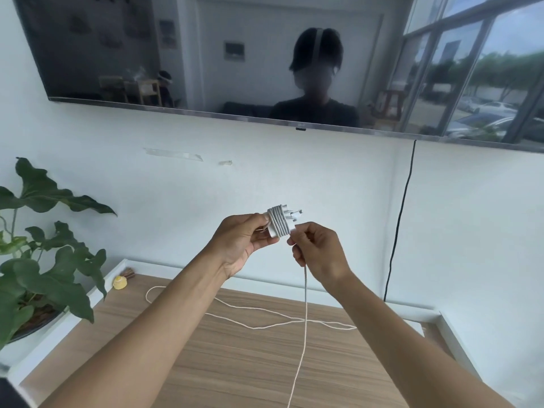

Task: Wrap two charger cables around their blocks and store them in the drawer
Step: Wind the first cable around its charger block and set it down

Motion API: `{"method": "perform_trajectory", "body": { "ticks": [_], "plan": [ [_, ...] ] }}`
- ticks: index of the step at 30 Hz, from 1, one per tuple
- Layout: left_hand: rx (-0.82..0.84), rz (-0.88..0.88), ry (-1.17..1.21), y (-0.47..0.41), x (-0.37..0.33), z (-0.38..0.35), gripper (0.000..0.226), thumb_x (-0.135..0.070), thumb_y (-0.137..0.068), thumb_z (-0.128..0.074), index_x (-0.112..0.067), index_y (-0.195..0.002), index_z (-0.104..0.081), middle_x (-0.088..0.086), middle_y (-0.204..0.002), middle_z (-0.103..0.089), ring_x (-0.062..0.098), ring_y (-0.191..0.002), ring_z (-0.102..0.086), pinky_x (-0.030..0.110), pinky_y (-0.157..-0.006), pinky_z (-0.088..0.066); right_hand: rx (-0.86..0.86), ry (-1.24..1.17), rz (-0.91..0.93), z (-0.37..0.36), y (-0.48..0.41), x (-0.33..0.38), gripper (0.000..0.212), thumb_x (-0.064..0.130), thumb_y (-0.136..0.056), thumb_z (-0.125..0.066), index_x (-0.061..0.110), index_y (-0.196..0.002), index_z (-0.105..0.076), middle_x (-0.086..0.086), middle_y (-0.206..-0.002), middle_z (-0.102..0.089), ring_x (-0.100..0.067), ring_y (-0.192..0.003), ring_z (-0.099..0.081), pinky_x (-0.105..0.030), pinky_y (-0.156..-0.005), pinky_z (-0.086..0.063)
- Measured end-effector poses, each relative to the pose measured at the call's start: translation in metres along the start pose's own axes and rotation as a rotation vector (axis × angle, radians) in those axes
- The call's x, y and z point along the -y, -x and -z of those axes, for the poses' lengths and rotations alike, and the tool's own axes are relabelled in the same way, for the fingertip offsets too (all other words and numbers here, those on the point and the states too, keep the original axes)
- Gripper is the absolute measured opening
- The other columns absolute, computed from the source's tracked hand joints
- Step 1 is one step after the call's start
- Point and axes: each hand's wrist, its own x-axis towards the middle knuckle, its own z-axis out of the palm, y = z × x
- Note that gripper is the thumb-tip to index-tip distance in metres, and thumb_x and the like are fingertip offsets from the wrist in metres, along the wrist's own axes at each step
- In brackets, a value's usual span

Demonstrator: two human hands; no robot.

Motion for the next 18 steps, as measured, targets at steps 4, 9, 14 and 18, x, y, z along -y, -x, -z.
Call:
{"method": "perform_trajectory", "body": {
  "ticks": [4,9,14,18],
  "plan": [
    [-0.098,-0.045,-0.088,-0.008,0.003,0.001,0.020,-0.002,-0.092,-0.057,0.002,-0.075,-0.066,0.011,-0.079,-0.070,0.023,-0.074,-0.067,0.034,-0.078,-0.060,0.035,0.217,-0.054,0.001,0.003,-0.005,0.016,0.017,-0.092,-0.058,0.014,-0.078,-0.064,0.002,-0.068,-0.064,-0.007,-0.045,-0.050,-0.018,-0.047,-0.041],
    [-0.121,-0.143,-0.353,-0.013,0.007,0.003,0.011,-0.004,-0.089,-0.063,-0.004,-0.079,-0.069,0.017,-0.088,-0.069,0.028,-0.083,-0.066,0.036,-0.080,-0.060,0.070,0.464,-0.073,0.010,-0.002,0.008,0.017,0.023,-0.089,-0.061,0.013,-0.077,-0.066,0.003,-0.064,-0.061,-0.004,-0.044,-0.046,-0.017,-0.048,-0.040],
    [-0.127,-0.200,-0.466,-0.013,0.008,0.006,0.005,-0.013,-0.081,-0.072,-0.010,-0.082,-0.068,0.012,-0.085,-0.069,0.024,-0.076,-0.069,0.046,-0.086,-0.058,0.190,0.604,-0.059,0.018,0.000,0.028,0.018,0.021,-0.089,-0.060,0.009,-0.077,-0.066,0.007,-0.055,-0.049,-0.002,-0.036,-0.036,-0.012,-0.039,-0.032],
    [-0.157,-0.163,-0.529,-0.011,0.010,0.014,0.015,-0.022,-0.073,-0.072,-0.013,-0.085,-0.068,0.008,-0.086,-0.069,0.022,-0.071,-0.070,0.048,-0.088,-0.057,0.233,0.758,0.125,0.019,0.002,0.045,0.020,0.023,-0.092,-0.058,0.010,-0.082,-0.070,0.007,-0.059,-0.055,-0.007,-0.043,-0.041,-0.012,-0.042,-0.032]
  ]
}}
